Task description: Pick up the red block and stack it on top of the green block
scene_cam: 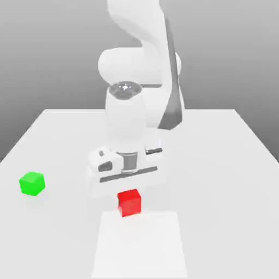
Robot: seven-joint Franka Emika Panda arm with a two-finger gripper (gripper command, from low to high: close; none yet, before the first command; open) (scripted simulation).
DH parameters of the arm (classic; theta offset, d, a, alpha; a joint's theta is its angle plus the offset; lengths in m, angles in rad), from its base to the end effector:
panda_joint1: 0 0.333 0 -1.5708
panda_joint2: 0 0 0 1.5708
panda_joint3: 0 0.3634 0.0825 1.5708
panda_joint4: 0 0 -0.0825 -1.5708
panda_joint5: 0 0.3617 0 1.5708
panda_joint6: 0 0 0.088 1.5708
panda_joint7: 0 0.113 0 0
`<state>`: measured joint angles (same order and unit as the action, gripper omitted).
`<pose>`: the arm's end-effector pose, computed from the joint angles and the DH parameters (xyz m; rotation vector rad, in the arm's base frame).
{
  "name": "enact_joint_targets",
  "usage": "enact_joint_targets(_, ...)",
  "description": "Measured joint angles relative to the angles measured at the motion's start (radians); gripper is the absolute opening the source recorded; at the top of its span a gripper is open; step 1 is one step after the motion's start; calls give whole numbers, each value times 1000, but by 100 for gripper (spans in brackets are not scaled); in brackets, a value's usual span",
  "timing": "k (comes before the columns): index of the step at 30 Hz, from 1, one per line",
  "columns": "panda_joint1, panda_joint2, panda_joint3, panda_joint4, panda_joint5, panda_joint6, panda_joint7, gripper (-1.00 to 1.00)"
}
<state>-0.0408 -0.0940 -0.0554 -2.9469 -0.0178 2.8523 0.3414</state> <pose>0.3167 -0.0292 0.2662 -3.0724 0.6553 0.0011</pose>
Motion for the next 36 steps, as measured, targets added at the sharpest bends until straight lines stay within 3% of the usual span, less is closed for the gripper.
enact_joint_targets(24,-401,-70,-567,148,-187,-194,-1051,-100)
enact_joint_targets(36,-408,-54,-591,163,-178,-144,-1092,-100)
